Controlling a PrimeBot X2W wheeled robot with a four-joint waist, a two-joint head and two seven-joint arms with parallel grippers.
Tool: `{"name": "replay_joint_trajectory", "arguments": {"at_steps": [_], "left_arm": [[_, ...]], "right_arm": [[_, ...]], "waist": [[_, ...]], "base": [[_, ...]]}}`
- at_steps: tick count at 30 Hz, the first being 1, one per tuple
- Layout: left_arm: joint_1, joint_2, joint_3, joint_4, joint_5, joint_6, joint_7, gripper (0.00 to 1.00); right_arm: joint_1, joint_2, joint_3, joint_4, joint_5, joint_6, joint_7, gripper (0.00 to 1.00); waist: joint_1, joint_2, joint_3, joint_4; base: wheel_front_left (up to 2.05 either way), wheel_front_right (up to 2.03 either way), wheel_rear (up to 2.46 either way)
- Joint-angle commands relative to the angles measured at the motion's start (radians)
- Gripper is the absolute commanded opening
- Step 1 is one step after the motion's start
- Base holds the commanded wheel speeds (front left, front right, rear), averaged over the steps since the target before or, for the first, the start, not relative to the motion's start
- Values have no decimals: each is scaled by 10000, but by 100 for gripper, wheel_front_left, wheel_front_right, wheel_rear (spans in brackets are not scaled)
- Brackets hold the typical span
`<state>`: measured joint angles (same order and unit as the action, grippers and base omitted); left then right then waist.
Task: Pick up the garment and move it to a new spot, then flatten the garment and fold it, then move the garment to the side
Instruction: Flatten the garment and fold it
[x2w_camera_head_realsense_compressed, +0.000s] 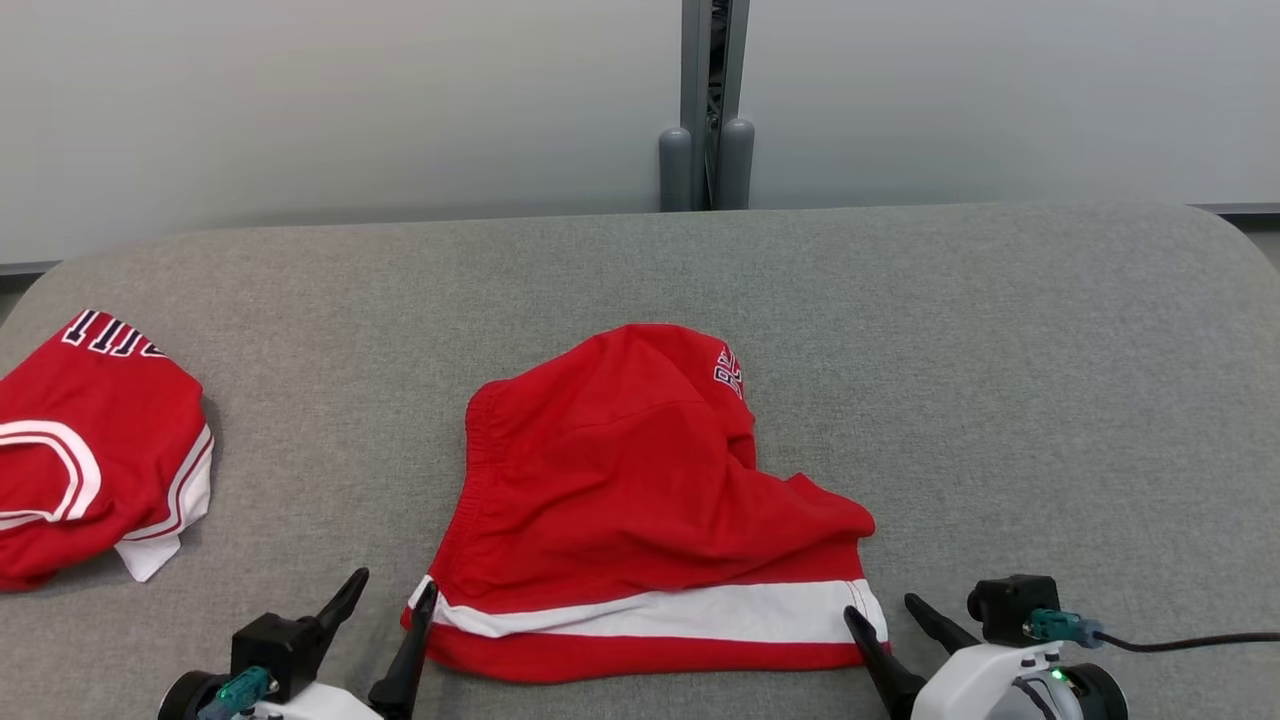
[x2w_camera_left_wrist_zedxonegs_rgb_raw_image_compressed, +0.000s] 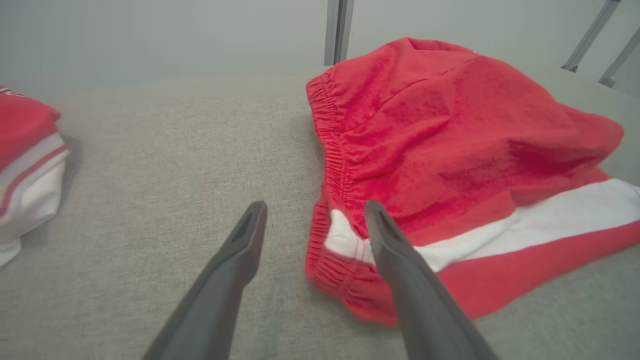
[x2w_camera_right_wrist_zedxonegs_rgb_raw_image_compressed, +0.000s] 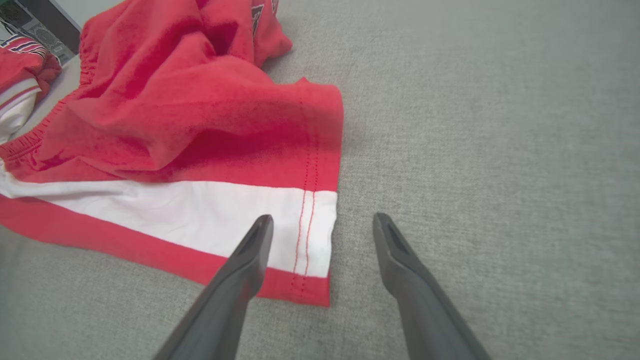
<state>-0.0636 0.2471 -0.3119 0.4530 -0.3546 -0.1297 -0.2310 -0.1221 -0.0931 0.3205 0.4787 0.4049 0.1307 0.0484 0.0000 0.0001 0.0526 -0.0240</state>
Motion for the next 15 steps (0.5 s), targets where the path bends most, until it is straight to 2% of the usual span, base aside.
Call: {"name": "replay_joint_trajectory", "arguments": {"at_steps": [1, 8, 15], "left_arm": [[-263, 100, -163, 174, -221, -2, -71, 100], [-949, 438, -1135, 1041, -1033, -3, -189, 100], [-1395, 489, -2152, 1733, -1771, -3, -244, 100]], "right_arm": [[-191, -3, 21, 156, 76, 1, -40, 100], [-671, 89, 402, 895, 181, 1, -193, 100], [-1016, 176, 845, 1484, 439, 1, -311, 100]], "waist": [[0, -1, 37, 23], [0, -1, 178, 23], [0, -1, 254, -18]], "base": [[0, 0, 0], [0, 0, 0], [0, 0, 0]]}}
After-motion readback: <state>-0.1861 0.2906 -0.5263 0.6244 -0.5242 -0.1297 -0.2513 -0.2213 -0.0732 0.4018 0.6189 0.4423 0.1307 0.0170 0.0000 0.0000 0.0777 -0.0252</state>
